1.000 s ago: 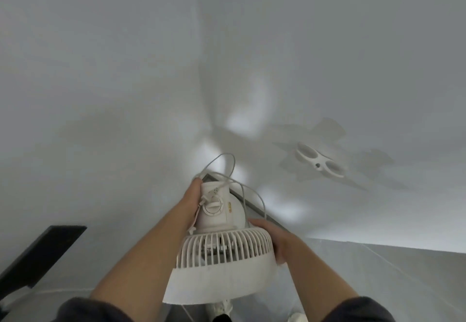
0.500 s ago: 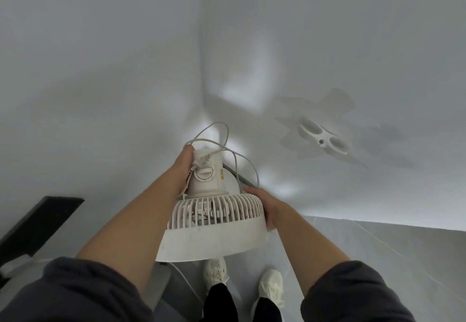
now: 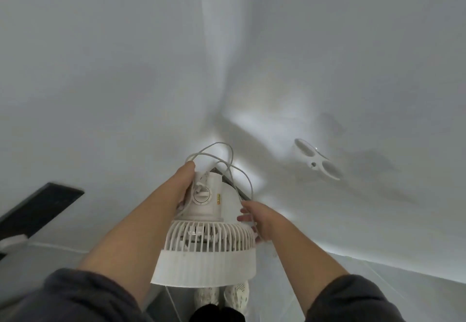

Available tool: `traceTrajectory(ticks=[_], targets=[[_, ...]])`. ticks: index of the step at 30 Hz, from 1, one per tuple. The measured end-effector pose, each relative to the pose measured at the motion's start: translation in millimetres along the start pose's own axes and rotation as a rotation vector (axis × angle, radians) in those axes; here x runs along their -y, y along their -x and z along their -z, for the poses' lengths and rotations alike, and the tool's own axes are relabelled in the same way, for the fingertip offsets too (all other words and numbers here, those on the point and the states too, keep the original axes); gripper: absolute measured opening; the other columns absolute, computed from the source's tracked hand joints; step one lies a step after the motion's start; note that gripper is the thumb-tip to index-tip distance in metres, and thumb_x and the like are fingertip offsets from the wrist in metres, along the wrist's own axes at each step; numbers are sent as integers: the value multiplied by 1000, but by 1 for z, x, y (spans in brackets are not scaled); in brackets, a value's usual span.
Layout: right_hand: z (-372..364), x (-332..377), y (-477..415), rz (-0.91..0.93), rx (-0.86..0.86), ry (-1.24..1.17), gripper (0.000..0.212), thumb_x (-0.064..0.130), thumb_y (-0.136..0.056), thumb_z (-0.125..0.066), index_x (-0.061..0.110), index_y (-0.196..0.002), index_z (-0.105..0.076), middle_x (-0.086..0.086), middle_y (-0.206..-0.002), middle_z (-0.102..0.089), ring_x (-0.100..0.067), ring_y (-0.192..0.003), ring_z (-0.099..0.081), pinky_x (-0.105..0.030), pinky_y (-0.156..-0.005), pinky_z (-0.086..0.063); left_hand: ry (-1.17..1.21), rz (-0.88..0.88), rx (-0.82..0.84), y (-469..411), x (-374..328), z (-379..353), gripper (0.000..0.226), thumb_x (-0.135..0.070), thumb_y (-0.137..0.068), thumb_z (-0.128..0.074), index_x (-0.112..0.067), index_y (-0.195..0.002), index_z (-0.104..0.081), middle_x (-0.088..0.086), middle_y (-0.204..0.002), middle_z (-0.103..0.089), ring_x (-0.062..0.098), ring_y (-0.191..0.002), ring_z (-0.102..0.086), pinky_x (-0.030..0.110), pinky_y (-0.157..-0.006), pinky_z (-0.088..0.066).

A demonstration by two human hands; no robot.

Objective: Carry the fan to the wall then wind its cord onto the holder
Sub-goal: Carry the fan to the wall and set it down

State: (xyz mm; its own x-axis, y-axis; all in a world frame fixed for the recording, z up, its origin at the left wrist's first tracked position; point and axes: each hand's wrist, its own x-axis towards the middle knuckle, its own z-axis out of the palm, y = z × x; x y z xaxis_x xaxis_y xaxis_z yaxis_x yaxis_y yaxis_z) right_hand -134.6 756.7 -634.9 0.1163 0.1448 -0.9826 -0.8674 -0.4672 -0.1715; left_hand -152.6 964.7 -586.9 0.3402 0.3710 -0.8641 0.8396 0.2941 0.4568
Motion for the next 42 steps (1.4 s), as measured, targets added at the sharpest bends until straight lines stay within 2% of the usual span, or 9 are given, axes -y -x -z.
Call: traceTrajectory(ticks=[5, 10, 13, 15, 19, 25, 29, 34, 42], targets=[[-2, 9, 16, 80, -74, 44, 36, 35, -95, -48, 14, -124, -52, -3, -119, -61, -25, -104, -60, -48, -86, -50, 30, 27, -33, 2, 8, -5, 35, -33, -95, -32, -9, -108, -53, 11, -83, -52, 24, -74, -49, 30, -65, -39], [-10, 12, 15, 142, -58, 25, 29, 25, -94, -52, 9, -119, -52, -6, -114, -62, -28, -100, -64, -48, -89, -53, 85, -23, -71, 3, 14, -9, 38, -31, -95, -30, -6, -102, -57, 16, -95, -58, 25, -74, -53, 34, -72, -44], [-18, 13, 12, 165, -28, -15, 28, 24, -92, -58, 5, -111, -55, -9, -110, -63, -30, -92, -68, -49, -84, -56, 81, -26, -42, 4, 18, -6, 32, -30, -94, -33, -10, -87, -56, 11, -82, -56, 25, -68, -52, 30, -65, -44], [-23, 10, 7, 187, 82, -58, 41, 34, -88, -64, 6, -117, -54, -10, -111, -65, -31, -89, -69, -47, -83, -56, 121, 4, 6, 4, 22, -4, 28, -32, -94, -37, -12, -80, -52, 7, -70, -53, 23, -59, -51, 29, -57, -42], [-31, 5, -2, 233, 285, -72, 66, 43, -71, -80, 8, -121, -54, -10, -118, -66, -32, -94, -70, -48, -87, -55, 141, 47, 58, 5, 30, 4, 30, -38, -93, -41, -11, -83, -52, 10, -69, -54, 24, -60, -53, 31, -60, -43], [-36, 1, -6, 285, 293, -129, 54, 31, -80, -74, 3, -118, -50, -15, -114, -66, -30, -97, -68, -41, -82, -56, 123, 69, 117, -2, 38, 14, 44, -40, -99, -39, -2, -102, -62, 17, -92, -67, 30, -81, -63, 38, -83, -50], [-32, 6, -6, 292, 294, -137, 53, 29, -83, -72, 2, -122, -49, -16, -115, -66, -31, -99, -68, -43, -87, -55, 120, 57, 157, -4, 36, 12, 47, -41, -100, -36, -3, -99, -63, 17, -97, -68, 30, -85, -64, 37, -80, -50], [-30, 10, -9, 301, 276, -115, 57, 32, -79, -75, 2, -121, -52, -17, -113, -67, -33, -99, -68, -45, -88, -55, 133, 75, 144, -6, 32, 8, 39, -33, -99, -36, -7, -84, -60, 14, -79, -63, 28, -70, -59, 34, -70, -48], [-35, 14, -13, 309, 280, -80, 63, 37, -71, -79, 5, -118, -52, -15, -114, -67, -32, -103, -66, -47, -92, -53, 160, 38, 154, -14, 35, 15, 38, -31, -98, -38, -5, -84, -62, 15, -81, -66, 28, -72, -62, 34, -69, -50]])
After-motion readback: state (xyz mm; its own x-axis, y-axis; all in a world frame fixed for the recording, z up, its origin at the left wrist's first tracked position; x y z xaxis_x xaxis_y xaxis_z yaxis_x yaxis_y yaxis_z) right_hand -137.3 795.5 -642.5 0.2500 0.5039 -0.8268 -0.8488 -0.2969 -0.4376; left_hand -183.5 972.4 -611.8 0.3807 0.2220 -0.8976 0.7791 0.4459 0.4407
